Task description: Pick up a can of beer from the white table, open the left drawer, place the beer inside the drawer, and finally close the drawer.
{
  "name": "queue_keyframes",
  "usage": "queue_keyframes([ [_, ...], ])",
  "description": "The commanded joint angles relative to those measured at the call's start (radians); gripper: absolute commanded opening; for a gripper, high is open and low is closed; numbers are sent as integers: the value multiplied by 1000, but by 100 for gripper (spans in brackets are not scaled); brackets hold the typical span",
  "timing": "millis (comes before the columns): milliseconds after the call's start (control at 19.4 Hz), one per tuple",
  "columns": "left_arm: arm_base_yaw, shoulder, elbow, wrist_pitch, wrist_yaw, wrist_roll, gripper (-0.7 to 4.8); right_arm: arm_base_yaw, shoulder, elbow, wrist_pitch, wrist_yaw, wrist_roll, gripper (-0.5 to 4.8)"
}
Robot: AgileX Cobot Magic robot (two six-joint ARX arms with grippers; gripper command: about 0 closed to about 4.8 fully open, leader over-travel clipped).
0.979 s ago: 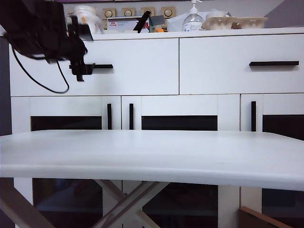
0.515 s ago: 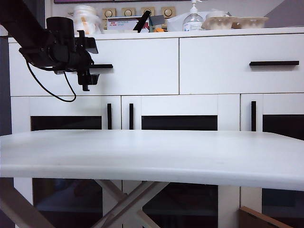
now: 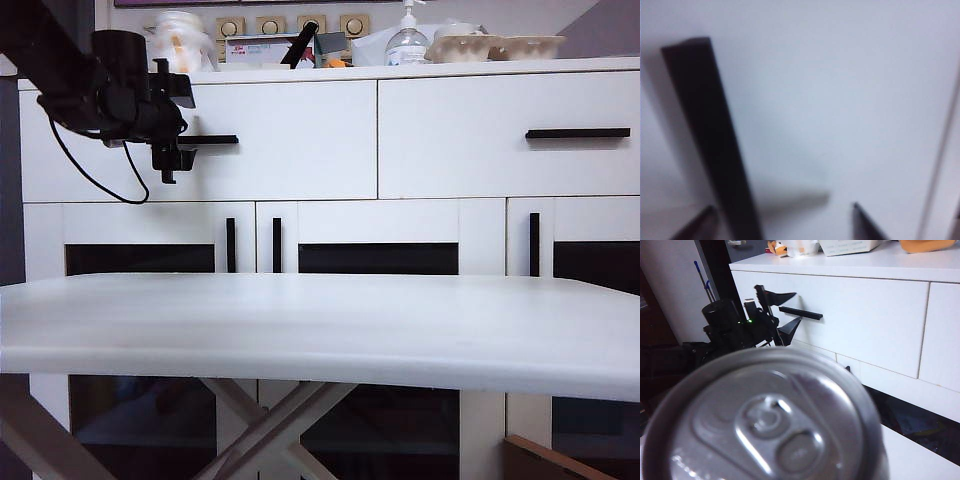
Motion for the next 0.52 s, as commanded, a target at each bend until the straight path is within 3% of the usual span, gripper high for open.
queue_keyframes([
  [52,-1,-3,3,-21,4,16,285,2,-8,11,57,2,-3,144],
  [515,-1,20,3,-31,0,13,268,2,-9,11,56,1,-2,144],
])
